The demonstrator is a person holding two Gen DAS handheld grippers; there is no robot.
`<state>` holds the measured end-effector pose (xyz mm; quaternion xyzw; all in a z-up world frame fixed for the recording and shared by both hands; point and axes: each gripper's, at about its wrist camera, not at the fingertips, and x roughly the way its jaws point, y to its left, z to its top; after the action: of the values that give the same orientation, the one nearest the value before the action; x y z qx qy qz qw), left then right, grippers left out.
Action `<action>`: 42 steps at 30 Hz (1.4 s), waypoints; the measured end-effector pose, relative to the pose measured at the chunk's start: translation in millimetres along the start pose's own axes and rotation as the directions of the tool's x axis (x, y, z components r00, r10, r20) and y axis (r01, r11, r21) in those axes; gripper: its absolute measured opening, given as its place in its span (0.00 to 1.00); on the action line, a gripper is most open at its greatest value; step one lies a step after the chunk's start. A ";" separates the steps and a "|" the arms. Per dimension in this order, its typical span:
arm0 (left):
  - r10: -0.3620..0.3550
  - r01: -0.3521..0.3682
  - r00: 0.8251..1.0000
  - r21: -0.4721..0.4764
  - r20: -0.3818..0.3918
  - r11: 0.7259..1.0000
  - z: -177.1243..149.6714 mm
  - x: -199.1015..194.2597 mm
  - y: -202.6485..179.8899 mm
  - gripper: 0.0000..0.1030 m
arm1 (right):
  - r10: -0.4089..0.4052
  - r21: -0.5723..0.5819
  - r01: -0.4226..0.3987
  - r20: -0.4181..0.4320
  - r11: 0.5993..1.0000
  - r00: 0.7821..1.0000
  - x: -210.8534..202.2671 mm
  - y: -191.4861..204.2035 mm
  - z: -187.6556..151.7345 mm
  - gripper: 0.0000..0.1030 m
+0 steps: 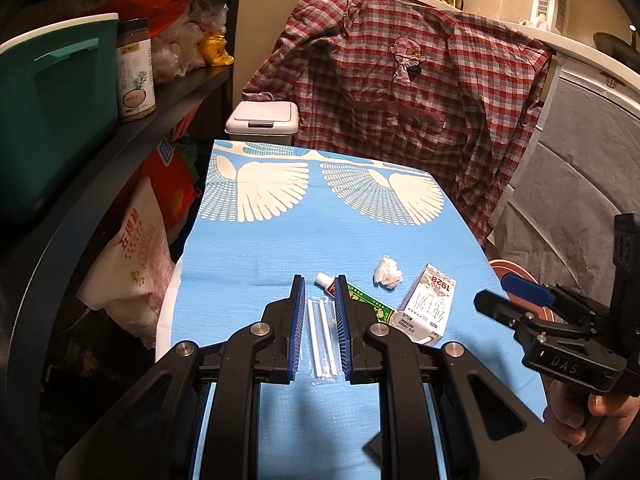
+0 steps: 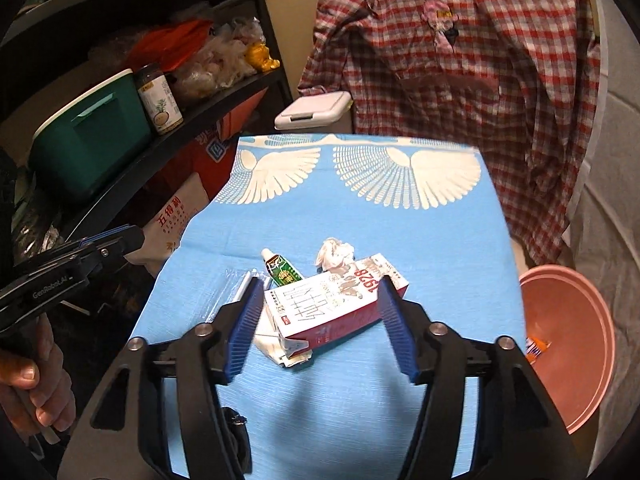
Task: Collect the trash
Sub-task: 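Move the right gripper to the milk carton while the left approaches the straw packet, then grasp the red-and-white milk carton with the right gripper while the left grasps the clear straw packet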
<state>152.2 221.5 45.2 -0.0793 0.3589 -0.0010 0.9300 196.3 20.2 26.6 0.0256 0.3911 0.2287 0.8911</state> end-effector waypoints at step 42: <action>-0.020 -0.006 0.928 -0.069 -0.373 0.998 -53.2 113.0 21.7 0.61 | -0.122 0.145 0.190 -0.384 0.971 0.915 45.3 -27.1 2.6 0.54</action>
<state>199.4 228.4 -72.2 -0.1110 0.5288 -0.0068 0.8414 235.3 15.7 -8.7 0.0303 0.5729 0.1210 0.8101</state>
